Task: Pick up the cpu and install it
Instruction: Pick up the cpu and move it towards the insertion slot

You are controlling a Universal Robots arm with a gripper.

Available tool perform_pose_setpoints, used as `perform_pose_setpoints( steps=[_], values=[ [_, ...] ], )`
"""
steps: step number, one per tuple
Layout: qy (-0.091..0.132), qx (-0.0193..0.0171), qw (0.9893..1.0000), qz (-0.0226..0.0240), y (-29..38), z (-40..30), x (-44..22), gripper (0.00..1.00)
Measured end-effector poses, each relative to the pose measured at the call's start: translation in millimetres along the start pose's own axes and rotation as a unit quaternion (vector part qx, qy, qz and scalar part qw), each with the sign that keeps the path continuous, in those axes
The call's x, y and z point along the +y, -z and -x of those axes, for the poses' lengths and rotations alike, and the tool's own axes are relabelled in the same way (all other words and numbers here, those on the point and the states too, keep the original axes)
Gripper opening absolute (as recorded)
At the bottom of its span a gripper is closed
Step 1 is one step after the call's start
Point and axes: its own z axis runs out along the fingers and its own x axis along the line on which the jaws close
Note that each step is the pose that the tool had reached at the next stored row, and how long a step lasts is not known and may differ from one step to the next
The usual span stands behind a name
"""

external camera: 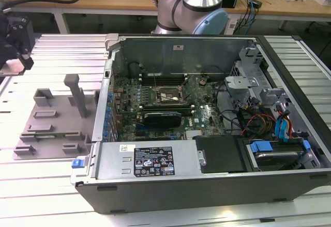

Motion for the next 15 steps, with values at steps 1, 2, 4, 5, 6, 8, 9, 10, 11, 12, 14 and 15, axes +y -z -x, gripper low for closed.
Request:
perform_pose_setpoints(
  steps=[1, 2, 4, 5, 6, 8, 9, 10, 11, 12, 14, 15],
  values=[
    [0.0, 0.0001, 1.0, 0.0, -0.1, 2.3, -0.1, 0.55],
    [0.0, 0.0, 1.0, 0.0, -0.2, 5.1, -0.1, 0.55],
    [0.0, 0.0, 1.0, 0.0, -0.4, 8.7, -0.2, 0.55],
    [0.0, 0.0, 1.0, 0.0, -0.4, 9.4, -0.3, 0.55],
    [0.0, 0.0, 1.0, 0.0, -0.5, 11.7, -0.3, 0.55],
    [0.0, 0.0, 1.0, 0.0, -0.7, 15.5, -0.4, 0.55],
    [0.0, 0.0, 1.0, 0.0, -0.8, 17.2, -0.5, 0.55],
    [0.0, 0.0, 1.0, 0.0, -0.9, 19.5, -0.6, 0.55],
    [0.0, 0.0, 1.0, 0.0, -1.0, 21.5, -0.6, 0.55],
    [0.0, 0.0, 1.0, 0.0, -1.2, 24.6, -0.8, 0.55],
    [0.0, 0.0, 1.0, 0.0, -1.6, 32.5, -1.0, 0.55],
    [0.0, 0.0, 1.0, 0.0, -1.8, 35.9, -1.1, 0.55]
  ],
)
